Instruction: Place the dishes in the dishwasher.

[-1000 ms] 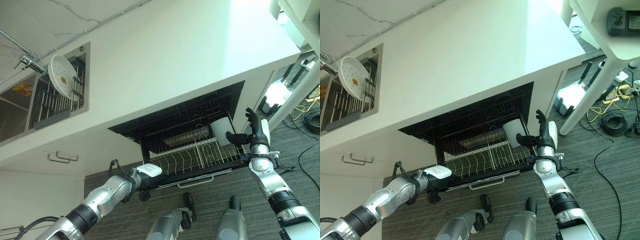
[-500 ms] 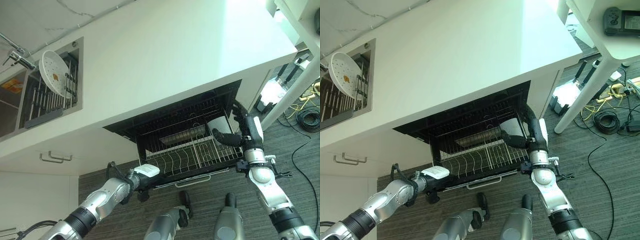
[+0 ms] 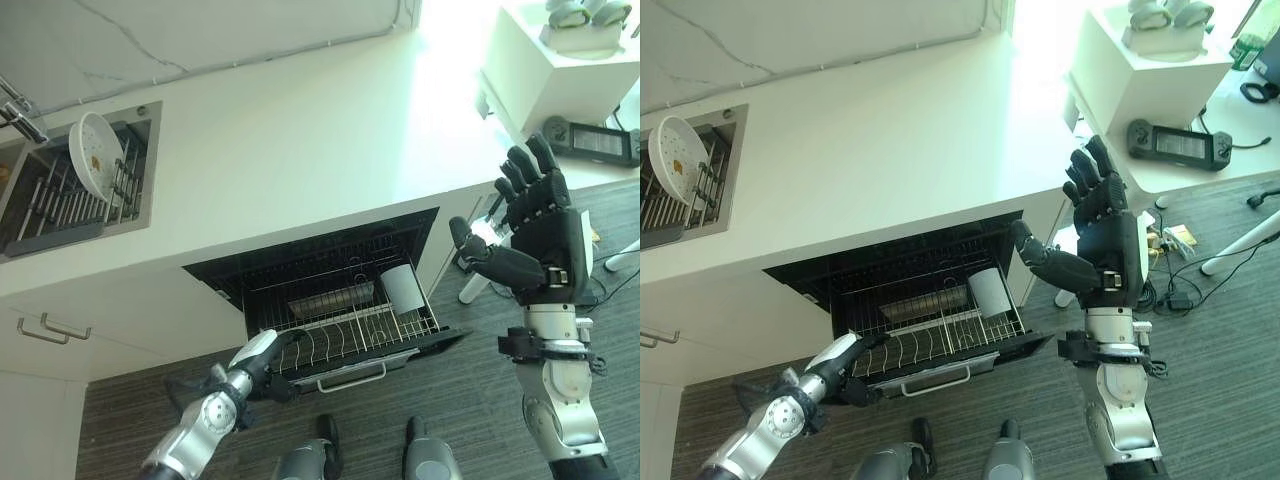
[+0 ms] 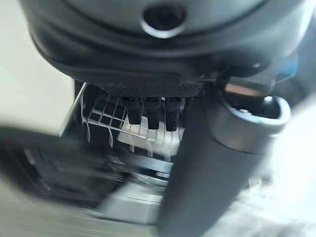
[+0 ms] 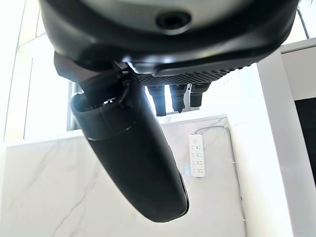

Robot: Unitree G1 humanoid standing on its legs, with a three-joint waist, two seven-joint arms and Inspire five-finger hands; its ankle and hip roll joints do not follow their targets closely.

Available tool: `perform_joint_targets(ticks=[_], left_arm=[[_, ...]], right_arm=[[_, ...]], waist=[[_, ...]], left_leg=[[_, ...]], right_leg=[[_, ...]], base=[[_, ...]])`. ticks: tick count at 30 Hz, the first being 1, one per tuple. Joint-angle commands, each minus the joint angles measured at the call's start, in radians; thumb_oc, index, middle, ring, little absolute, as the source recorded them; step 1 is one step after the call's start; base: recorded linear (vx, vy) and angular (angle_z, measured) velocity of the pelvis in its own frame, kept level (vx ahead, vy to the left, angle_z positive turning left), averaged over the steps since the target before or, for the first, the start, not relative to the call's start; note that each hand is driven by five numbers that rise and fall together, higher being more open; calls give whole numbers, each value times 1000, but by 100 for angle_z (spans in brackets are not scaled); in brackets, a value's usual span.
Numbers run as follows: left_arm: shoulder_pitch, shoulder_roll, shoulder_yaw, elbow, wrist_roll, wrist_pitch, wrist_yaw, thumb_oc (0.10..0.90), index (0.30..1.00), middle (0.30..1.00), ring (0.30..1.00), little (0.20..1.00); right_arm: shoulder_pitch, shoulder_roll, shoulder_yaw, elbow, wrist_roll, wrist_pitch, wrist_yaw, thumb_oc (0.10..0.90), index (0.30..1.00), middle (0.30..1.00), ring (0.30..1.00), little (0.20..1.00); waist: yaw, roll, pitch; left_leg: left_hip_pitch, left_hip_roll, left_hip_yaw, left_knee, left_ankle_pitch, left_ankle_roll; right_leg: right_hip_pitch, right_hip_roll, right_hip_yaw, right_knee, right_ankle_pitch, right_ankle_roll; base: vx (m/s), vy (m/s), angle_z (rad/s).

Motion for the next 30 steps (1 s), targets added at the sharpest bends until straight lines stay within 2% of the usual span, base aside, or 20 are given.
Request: perform_joint_targets(ticks=[1,4,6,7,13,17,20,23,24,25,26,29,30], left_arm=[[-90,33,117,-182,-349,-245,39,800,900,900,900,900],[-42,-8,197,-284,-439,-316,17,800,900,900,900,900],[-34,-18,224,-341,-503,-336,-17,800,900,900,900,900],[-42,-28,243,-379,-558,-336,-14,800,900,900,900,900],[-26,-44,281,-447,-608,-353,-17,800,900,900,900,900],[0,-56,325,-457,-638,-371,-9,800,900,900,900,900],[7,-60,357,-444,-685,-402,-48,800,900,900,900,900],[3,-66,384,-446,-712,-435,-95,800,900,900,900,900],[2,-66,392,-449,-729,-443,-113,800,900,900,900,900],[-6,-68,402,-452,-751,-457,-143,800,900,900,900,900],[-11,-70,403,-451,-755,-461,-152,800,900,900,900,900],[-41,-57,380,-450,-733,-472,-163,800,900,900,900,900],[-75,-45,368,-442,-702,-458,-143,800,900,900,900,900]], right_arm=[[-48,-25,-59,-92,16,-110,28,800,900,900,900,900],[-38,-20,-83,-80,36,-100,20,800,900,900,900,900],[-45,-24,-84,-82,46,-84,20,800,900,900,900,900],[-60,-29,-71,-78,47,-64,23,800,900,900,900,900],[-77,-26,-46,-79,36,-45,26,800,900,900,900,900],[-65,-19,-46,-91,37,-37,35,800,900,900,900,900],[-76,-24,-47,-90,32,-64,37,800,900,900,900,900],[-84,-27,-56,-114,67,-81,98,800,900,900,900,900],[-89,-31,-61,-119,60,-86,117,800,900,900,900,900],[-93,-39,-71,-133,58,-77,118,800,900,900,900,900],[-94,-40,-75,-132,56,-76,115,800,900,900,900,900],[-98,-52,-104,-127,77,-82,91,800,900,900,900,900],[-88,-41,-106,-122,105,-95,88,800,900,900,900,900]], waist=[[16,8,-68],[40,-5,-71],[55,-8,-70],[68,-8,-74],[95,-4,-80],[106,1,-86],[111,2,-94],[111,3,-101],[110,3,-102],[108,0,-100],[107,-2,-102],[88,21,-101],[75,20,-95]], left_leg=[[85,14,43,61,-202,25],[73,26,35,61,-188,10],[64,29,17,61,-180,0],[52,29,-4,61,-170,-8],[38,31,-37,61,-152,-28],[30,37,-30,61,-142,-34],[40,27,-11,61,-151,-32],[48,23,5,61,-161,-28],[54,17,13,61,-167,-22],[73,-15,20,61,-184,-4],[72,-17,22,61,-182,-4],[90,-11,37,61,-193,22],[101,-10,56,61,-207,33]], right_leg=[[1,53,-28,94,-161,-42],[1,52,-57,94,-167,-53],[-1,55,-67,94,-170,-56],[-6,56,-75,94,-172,-60],[-1,60,-90,94,-178,-67],[10,47,-107,94,-179,-69],[12,24,-122,94,-175,-60],[7,-2,-132,94,-166,-48],[7,-11,-133,94,-162,-44],[4,-29,-124,94,-149,-32],[4,-33,-123,94,-147,-31],[19,-20,-143,94,-125,-25],[12,-32,-153,164,-133,-7]], base=[[-10,-82,24],[-43,-75,31],[-91,-75,43],[-107,-87,46],[-31,-29,19],[-2,-9,18],[-19,97,35],[7,247,45],[60,487,49],[63,434,41],[99,520,48],[115,423,30],[77,358,2]])
